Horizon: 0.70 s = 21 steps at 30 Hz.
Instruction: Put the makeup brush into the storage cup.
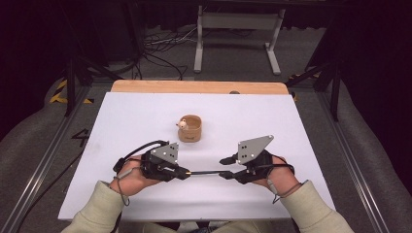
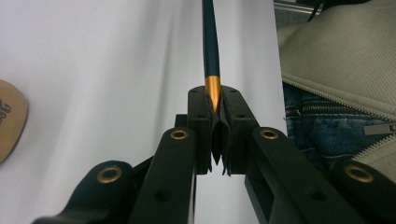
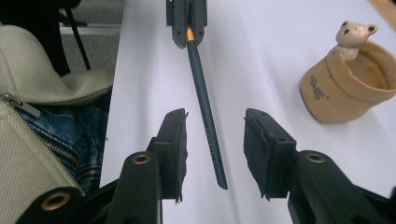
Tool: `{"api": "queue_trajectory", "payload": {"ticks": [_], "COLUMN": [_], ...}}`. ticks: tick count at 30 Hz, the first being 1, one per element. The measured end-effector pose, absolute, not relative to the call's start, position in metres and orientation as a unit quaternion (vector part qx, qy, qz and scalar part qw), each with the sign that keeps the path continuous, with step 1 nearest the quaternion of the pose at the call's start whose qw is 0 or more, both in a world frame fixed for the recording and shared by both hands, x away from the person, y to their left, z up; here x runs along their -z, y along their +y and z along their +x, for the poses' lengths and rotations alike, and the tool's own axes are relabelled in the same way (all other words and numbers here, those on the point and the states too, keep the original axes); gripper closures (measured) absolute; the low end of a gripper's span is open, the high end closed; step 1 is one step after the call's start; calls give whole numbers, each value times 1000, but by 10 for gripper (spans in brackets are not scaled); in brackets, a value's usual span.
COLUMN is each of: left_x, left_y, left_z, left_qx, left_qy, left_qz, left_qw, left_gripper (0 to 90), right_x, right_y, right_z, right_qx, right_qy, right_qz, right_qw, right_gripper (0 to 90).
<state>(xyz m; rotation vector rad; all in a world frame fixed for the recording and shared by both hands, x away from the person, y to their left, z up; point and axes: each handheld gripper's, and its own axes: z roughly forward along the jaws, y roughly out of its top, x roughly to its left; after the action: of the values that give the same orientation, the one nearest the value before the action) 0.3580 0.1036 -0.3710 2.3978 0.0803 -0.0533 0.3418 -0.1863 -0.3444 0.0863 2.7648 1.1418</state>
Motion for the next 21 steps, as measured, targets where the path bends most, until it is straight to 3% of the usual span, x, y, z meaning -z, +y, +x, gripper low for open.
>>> {"api": "queue_trajectory", "payload": {"ticks": [21], "left_x": [372], "left_y": [94], "left_z": [359], "left_qx": [20], "left_qy": [32], "left_qz": [946], "left_qw": [322], "left_gripper": [844], "right_x": [331], "right_y": [-142], "right_z": [352], "right_qx": [-238], "right_qy": [969], "right_qz": [25], "right_qw": [62], "right_gripper": [602]}}
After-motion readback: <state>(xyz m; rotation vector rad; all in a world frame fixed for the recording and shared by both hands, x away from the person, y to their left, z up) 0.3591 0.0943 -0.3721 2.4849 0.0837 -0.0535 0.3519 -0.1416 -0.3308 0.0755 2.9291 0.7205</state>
